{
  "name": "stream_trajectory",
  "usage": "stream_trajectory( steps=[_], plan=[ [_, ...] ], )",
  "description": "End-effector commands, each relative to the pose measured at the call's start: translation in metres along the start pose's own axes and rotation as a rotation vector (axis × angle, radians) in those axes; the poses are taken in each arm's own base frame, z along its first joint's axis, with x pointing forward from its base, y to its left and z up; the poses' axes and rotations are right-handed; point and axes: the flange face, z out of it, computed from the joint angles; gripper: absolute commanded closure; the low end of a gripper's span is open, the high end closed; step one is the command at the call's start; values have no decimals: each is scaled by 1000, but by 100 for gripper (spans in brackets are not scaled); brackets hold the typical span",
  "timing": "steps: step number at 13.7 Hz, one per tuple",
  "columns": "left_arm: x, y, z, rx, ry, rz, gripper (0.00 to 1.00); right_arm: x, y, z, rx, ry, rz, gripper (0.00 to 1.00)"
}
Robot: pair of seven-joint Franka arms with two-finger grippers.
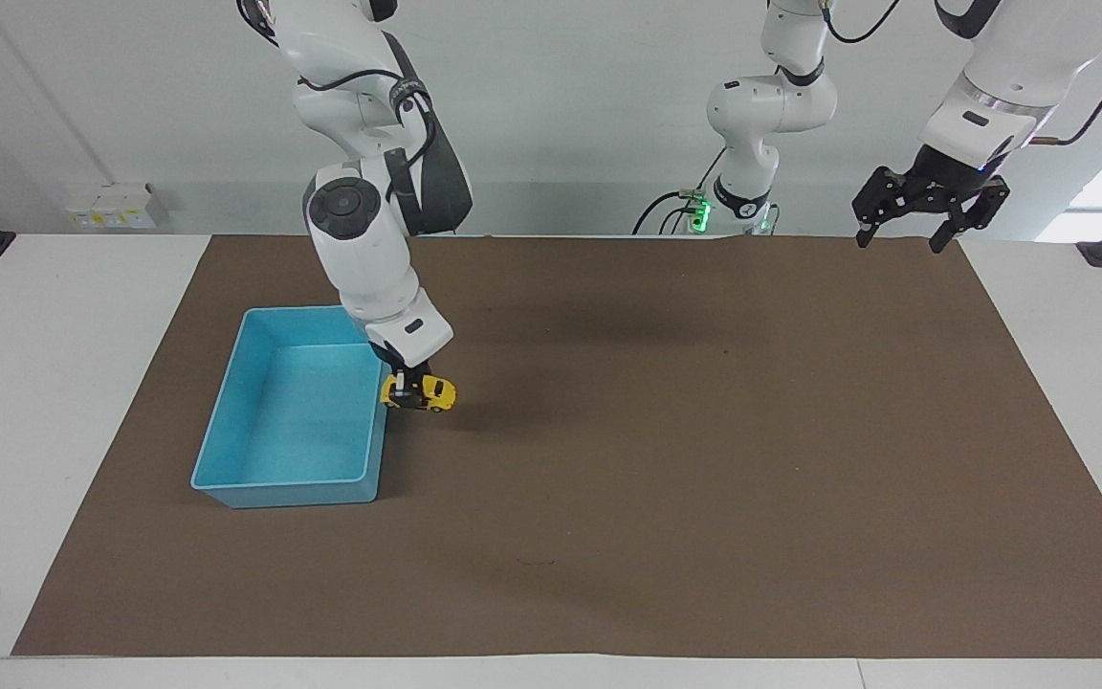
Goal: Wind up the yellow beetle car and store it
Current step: 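Lift the car and lower it into the blue box with the right gripper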
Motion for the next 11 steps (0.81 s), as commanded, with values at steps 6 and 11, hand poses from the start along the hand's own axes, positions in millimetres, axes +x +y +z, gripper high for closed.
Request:
stream_trajectory(
  steps=[6,11],
  plan=[
    [-3,-3,-7,14,7,-4,0,-63,3,-10,42,-3,-67,100],
    [-5,-3,-6,14,0,-3,0,-104,1,-8,73,-2,-128,100]
  ],
)
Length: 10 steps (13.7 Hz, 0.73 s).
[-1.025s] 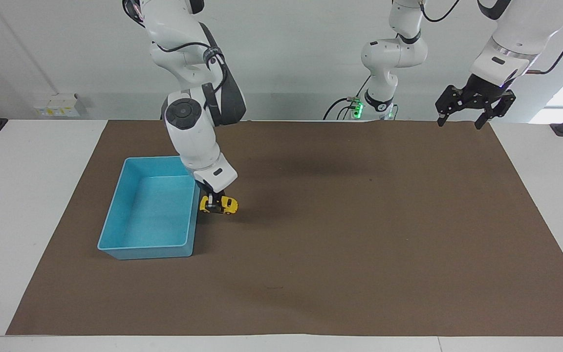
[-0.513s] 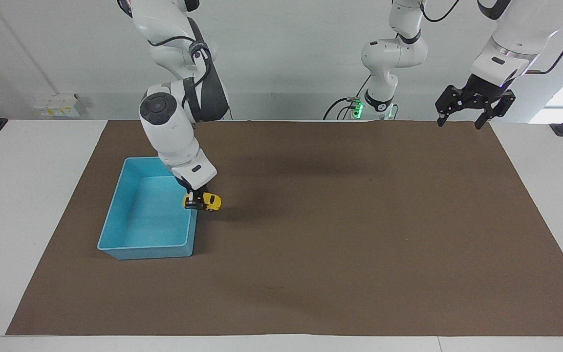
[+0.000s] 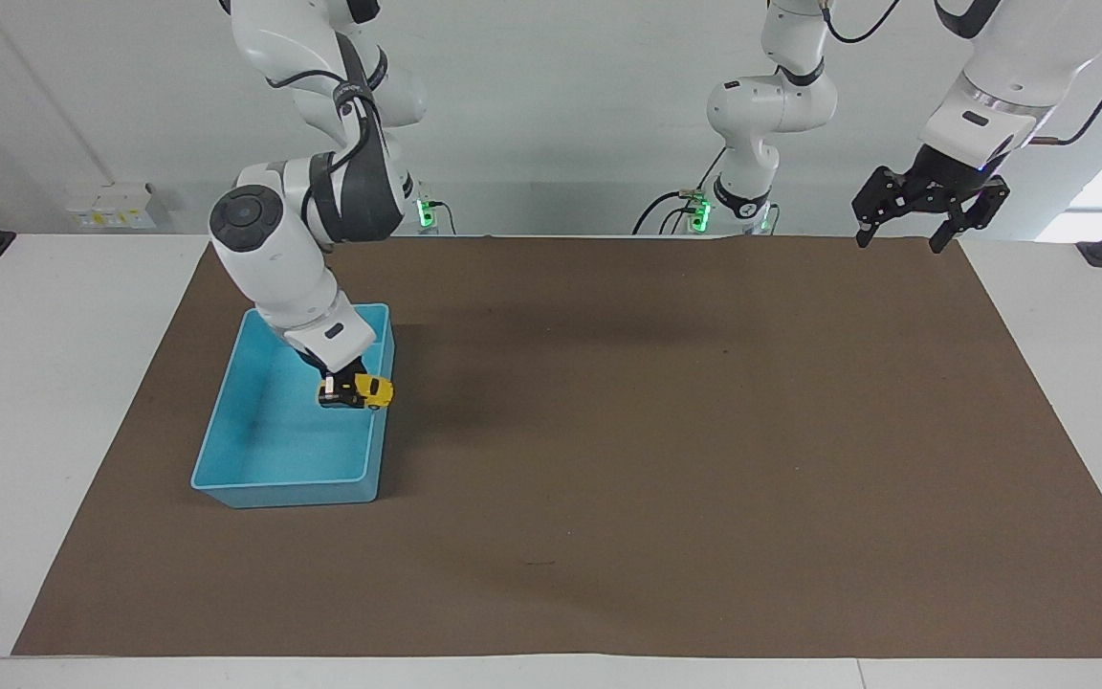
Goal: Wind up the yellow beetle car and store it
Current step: 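Lift the car and lower it into the blue box with the right gripper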
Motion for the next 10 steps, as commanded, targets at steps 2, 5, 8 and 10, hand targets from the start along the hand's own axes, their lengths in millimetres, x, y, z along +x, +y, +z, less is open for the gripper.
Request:
stream_trajectory(
  steps=[2,5,8,10],
  plan=[
    [-6,-7,-7,12,0,-9,0,-30,-15,0,28,5,-52,100],
    [-6,-5,-5,11,-3,-7,0,-61,-30,12,37,4,-32,100],
    [-6,-5,-6,11,-3,-7,0,-69,-45,23,25,-27,-43,100],
    [-6,-4,-5,10,-3,-4,0,-74,-58,35,-24,-35,-47,100]
  ],
)
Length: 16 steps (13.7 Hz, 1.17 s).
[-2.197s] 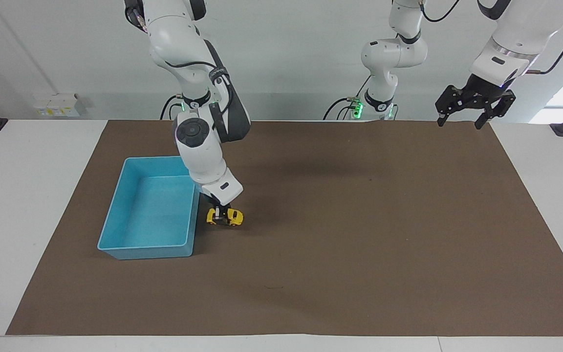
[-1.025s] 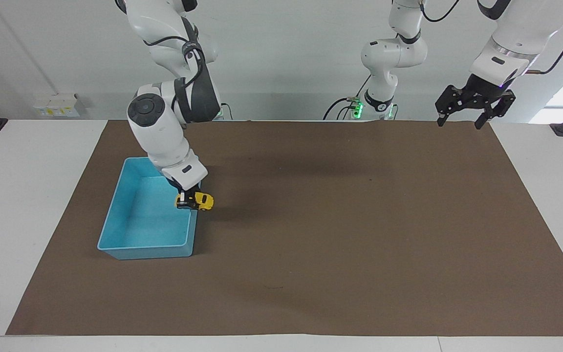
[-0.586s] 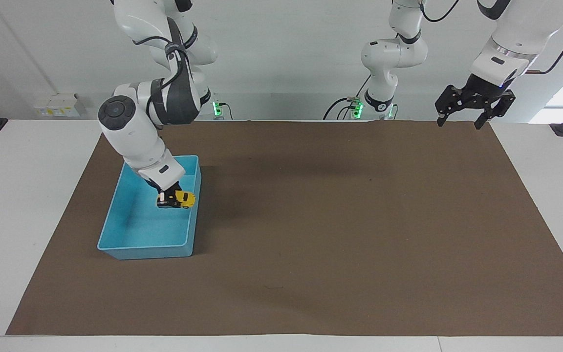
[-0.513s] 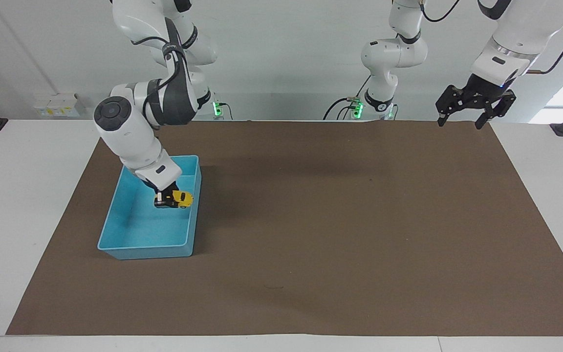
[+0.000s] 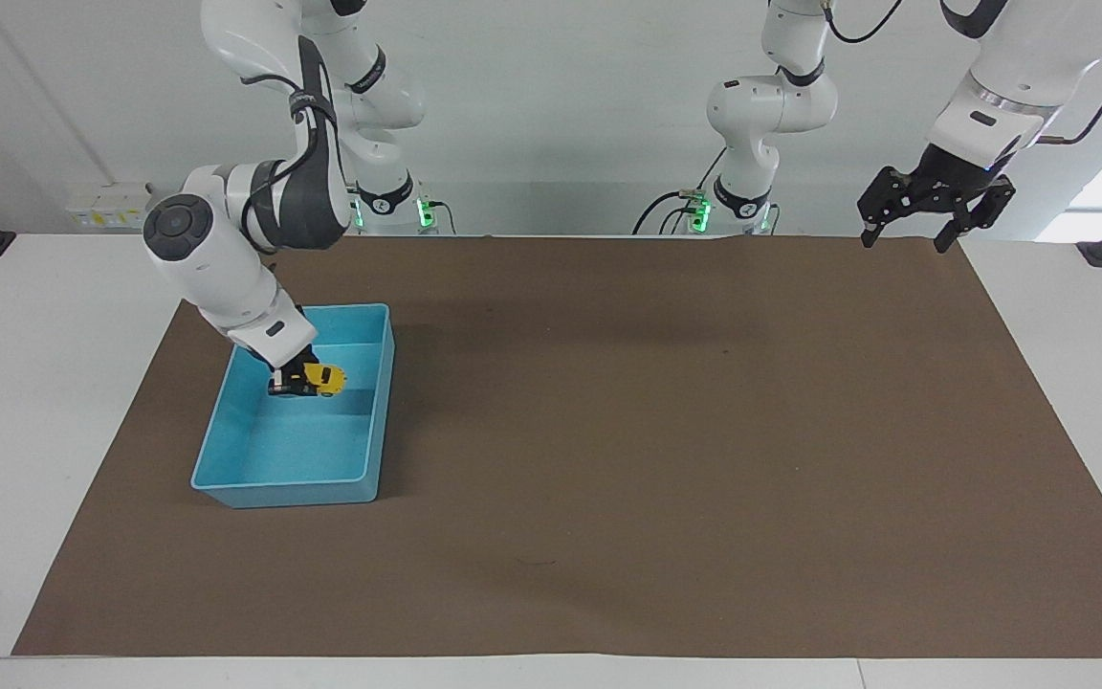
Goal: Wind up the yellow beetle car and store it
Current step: 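Lift the car and lower it into the blue box with the right gripper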
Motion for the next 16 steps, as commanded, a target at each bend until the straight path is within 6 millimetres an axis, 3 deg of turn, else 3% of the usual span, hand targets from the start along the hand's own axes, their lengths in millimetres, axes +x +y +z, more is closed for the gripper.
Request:
stream_trajectory(
  steps=[1,4,8,16],
  plan=[
    [-5,1,-4,12,-4,5,0,-4,-27,13,-53,-30,-34,100],
    [-5,0,-5,12,-3,2,0,-18,-29,31,-64,-32,-32,100],
    [-6,-10,-6,9,0,-15,0,-13,-33,57,-90,-34,-44,100],
    [-6,-8,-6,9,-1,-12,0,-13,-31,98,-102,-30,-48,100]
  ],
)
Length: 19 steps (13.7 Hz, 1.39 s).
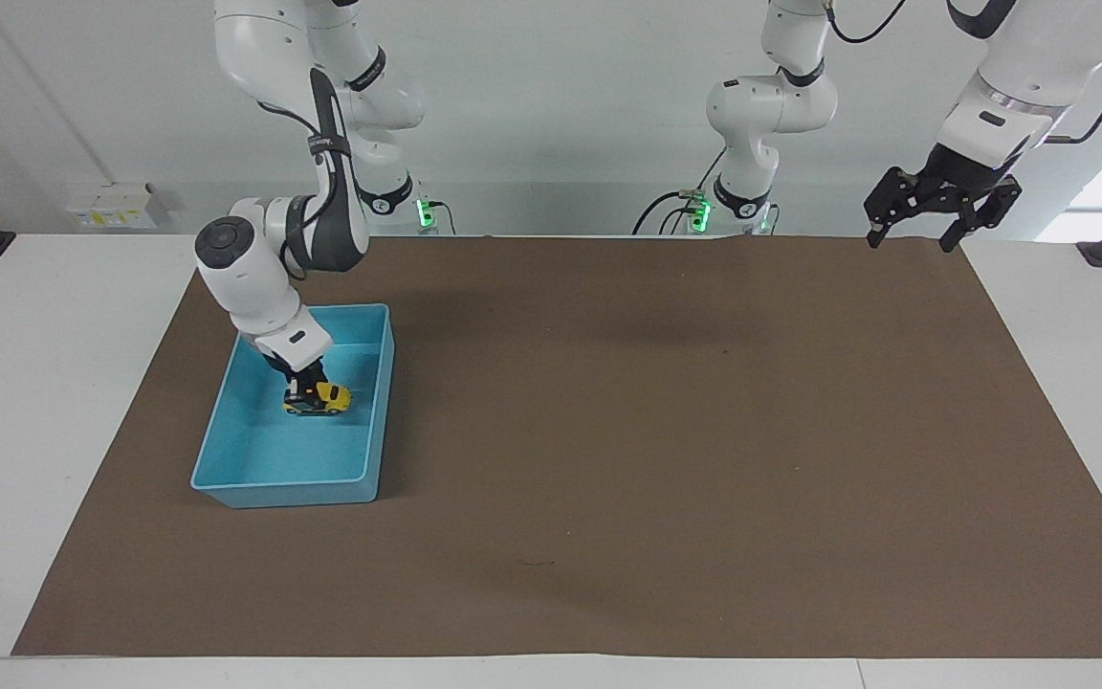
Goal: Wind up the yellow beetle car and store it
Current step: 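Lift the car and lower it into the blue box with the right gripper, then open the right gripper to release the car inside the box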
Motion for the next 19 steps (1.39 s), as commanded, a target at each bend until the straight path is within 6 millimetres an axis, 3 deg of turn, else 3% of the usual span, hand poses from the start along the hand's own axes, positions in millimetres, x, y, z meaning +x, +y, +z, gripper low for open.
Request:
stream_trajectory(
  steps=[1,6,7,8,9,10,11,14,19],
  plan=[
    [-5,0,-6,11,-1,3,0,-1,-2,5,-9,-11,-33,100],
    [-5,0,-6,11,-1,3,0,-5,-2,10,-4,-10,-30,96],
    [-5,0,-6,11,-1,3,0,-4,-2,10,-3,-10,-30,86],
    [-5,0,-6,11,-1,3,0,-5,-3,10,2,-9,-24,60],
    [-5,0,-6,11,-1,3,0,-4,-3,10,3,-9,-12,16],
    [-5,0,-6,11,-1,3,0,-3,-2,9,3,-8,-10,5],
    [-5,0,-6,11,-1,3,0,-4,0,10,7,-7,-9,0],
    [-5,0,-6,11,-1,3,0,-4,8,2,-4,-5,-12,0],
    [-5,0,-6,11,-1,3,0,0,19,-38,48,0,-31,0]
  ],
)
